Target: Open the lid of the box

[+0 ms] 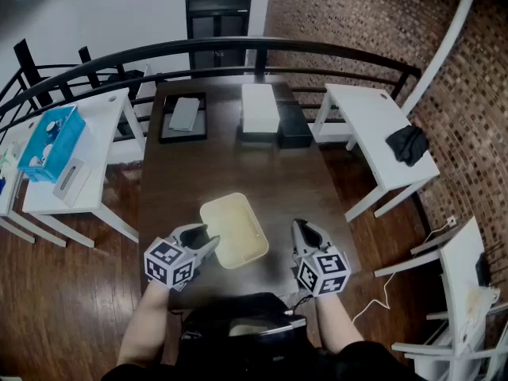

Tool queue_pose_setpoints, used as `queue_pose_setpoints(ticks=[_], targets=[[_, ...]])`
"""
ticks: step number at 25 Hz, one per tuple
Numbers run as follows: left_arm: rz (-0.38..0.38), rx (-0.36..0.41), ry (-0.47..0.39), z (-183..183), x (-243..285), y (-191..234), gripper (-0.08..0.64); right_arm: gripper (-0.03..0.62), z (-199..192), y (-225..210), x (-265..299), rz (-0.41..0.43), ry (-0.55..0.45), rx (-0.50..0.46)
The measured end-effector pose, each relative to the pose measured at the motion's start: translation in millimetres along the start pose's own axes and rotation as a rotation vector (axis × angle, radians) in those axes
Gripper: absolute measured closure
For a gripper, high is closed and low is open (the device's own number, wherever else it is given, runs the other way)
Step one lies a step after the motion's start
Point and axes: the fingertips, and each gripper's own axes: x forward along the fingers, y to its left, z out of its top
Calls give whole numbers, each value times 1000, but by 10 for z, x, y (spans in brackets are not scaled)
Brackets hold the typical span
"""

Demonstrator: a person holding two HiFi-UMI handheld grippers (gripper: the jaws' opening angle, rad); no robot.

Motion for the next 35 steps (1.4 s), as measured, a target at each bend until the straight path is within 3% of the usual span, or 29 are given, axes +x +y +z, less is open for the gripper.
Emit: queue_pose_setpoints(ticks=[3, 8, 15, 17, 20, 27, 35], targets=[[-35, 79, 115, -146, 254, -30, 440, 589, 1, 158, 91, 45, 13, 7], [-93, 146, 329, -494, 496, -61, 440, 588, -71, 347, 205, 102, 57, -19], [-80, 245, 473, -725, 669, -16, 454, 588, -363, 648, 474, 133, 172, -95], [-75, 263, 489, -741, 682, 29, 517, 588, -454, 715, 553, 127, 192, -111], [-89, 245, 485, -731, 683, 23, 519, 525, -654, 786, 669, 120, 247, -142], [-62, 268, 494, -757, 683, 17, 520, 531, -994, 648, 843, 0, 330, -205], [-76, 260, 494, -750, 693, 6, 520, 574, -977, 671, 852, -23, 324, -215]])
